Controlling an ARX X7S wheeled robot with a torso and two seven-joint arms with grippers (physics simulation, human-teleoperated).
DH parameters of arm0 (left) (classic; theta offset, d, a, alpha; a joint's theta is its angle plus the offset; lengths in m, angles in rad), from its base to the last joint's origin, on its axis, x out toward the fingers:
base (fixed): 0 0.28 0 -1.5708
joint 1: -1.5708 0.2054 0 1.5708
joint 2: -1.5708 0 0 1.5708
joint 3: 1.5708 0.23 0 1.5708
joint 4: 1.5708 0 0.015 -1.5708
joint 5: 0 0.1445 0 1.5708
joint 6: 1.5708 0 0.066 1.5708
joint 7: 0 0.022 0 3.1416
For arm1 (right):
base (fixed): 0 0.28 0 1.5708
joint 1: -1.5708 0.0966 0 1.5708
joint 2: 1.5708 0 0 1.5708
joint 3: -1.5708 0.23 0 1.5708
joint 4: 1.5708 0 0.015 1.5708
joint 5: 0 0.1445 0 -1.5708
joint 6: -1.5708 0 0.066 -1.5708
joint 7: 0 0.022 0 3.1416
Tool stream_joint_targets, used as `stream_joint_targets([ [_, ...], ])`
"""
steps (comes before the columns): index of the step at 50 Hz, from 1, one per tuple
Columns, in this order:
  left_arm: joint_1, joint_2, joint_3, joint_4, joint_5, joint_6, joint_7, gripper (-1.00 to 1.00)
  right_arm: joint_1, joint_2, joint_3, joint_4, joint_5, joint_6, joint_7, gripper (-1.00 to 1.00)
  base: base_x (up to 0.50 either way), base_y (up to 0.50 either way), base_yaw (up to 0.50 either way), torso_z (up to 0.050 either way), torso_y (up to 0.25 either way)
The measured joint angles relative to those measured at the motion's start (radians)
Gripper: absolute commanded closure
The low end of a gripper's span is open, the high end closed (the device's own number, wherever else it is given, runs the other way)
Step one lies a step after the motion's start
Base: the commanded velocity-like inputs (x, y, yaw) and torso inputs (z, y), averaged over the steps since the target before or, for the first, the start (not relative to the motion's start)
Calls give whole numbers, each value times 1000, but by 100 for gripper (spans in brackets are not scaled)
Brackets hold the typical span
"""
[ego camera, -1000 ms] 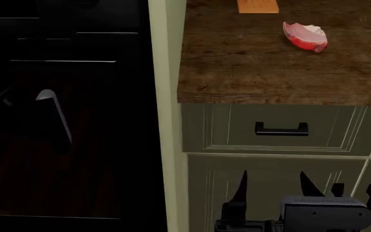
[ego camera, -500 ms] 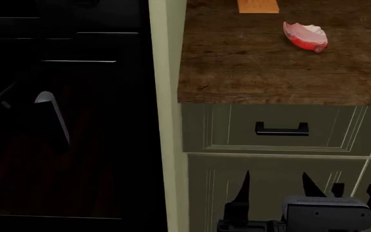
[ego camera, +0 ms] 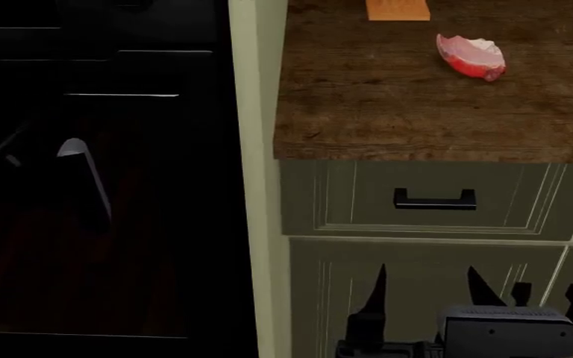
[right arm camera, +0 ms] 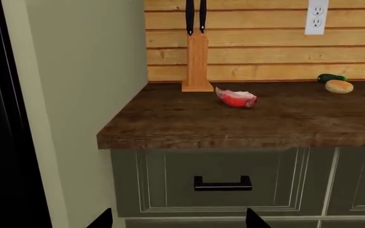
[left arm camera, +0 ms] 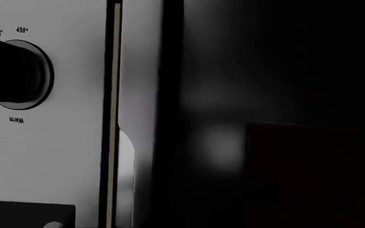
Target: Open the oven door
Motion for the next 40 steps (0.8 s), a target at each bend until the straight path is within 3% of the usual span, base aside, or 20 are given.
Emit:
stream_joint_targets([
  [19, 60, -89, -65, 253, 22, -124, 137, 100, 4, 0, -8, -6, 3, 0, 4, -100, 0, 0, -1, 0, 0],
  [40, 155, -211, -90, 508, 55, -204, 183, 100, -2, 8, -7, -18, 13, -7, 9, -100, 0, 0, 1, 0, 0],
])
